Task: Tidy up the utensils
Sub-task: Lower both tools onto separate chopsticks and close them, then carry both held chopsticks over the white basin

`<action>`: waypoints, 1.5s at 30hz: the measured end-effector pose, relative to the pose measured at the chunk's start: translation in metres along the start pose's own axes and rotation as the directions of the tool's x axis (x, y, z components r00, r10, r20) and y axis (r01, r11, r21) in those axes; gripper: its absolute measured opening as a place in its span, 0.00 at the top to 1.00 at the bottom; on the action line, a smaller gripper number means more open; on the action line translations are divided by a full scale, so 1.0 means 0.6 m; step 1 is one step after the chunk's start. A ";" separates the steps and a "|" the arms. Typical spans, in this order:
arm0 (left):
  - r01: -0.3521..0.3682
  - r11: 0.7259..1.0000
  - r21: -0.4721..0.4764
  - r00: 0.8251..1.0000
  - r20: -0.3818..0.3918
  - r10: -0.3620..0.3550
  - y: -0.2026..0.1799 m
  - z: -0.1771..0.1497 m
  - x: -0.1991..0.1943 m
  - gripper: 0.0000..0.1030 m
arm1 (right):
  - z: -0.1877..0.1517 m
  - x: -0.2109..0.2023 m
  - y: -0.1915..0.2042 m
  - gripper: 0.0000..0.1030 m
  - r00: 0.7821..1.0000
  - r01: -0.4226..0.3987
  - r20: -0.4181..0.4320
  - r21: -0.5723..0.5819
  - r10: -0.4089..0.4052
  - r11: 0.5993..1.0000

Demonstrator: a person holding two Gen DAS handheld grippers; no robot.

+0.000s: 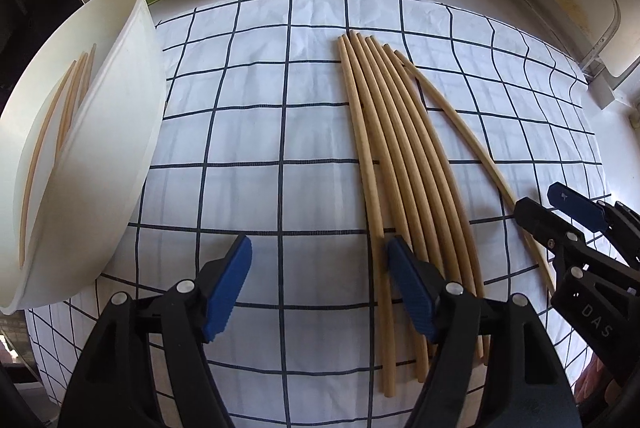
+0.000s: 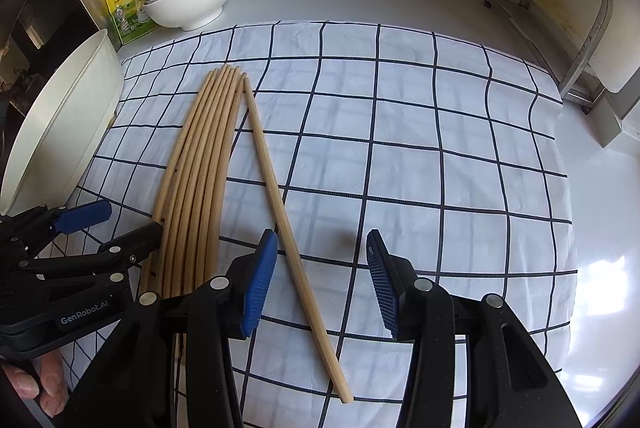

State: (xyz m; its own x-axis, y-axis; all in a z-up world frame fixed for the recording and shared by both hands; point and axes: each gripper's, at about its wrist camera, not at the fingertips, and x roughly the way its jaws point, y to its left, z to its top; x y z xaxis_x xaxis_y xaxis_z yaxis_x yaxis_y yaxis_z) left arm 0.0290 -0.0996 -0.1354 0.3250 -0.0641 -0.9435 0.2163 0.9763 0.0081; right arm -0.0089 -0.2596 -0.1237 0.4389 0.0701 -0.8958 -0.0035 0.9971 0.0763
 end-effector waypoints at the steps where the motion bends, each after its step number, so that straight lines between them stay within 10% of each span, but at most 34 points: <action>1: 0.001 1.000 -0.002 1.000 -0.002 -0.001 0.001 -0.001 0.000 0.32 | 0.000 0.000 0.000 0.57 1.000 0.001 0.001 -0.001 -0.001 1.000; 23: -0.045 0.999 -0.023 0.999 0.008 0.045 0.018 0.013 0.005 0.32 | 0.007 0.017 0.018 0.57 0.999 0.036 0.014 -0.112 -0.035 0.993; 27: -0.037 0.999 0.000 0.999 0.023 0.037 0.007 0.012 0.001 0.48 | 0.005 0.022 0.029 0.58 0.999 0.043 0.024 -0.144 -0.040 0.989; 35: 0.025 0.999 0.033 1.000 0.017 -0.025 -0.014 0.017 -0.003 0.93 | 0.005 0.024 0.057 0.94 1.000 0.010 0.027 -0.203 -0.005 0.979; 45: 0.087 0.996 0.002 0.996 0.032 -0.087 0.023 0.016 -0.040 0.93 | 0.017 -0.012 0.035 0.94 0.995 -0.088 0.034 -0.062 0.090 0.994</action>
State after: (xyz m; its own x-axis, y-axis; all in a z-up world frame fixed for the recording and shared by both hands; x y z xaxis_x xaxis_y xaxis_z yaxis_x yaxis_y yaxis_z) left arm 0.0332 -0.0867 -0.1097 0.3342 -0.1550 -0.9297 0.2457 0.9666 -0.0728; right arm -0.0033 -0.2396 -0.1110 0.4671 0.1589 -0.8698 -0.0975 0.9870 0.1279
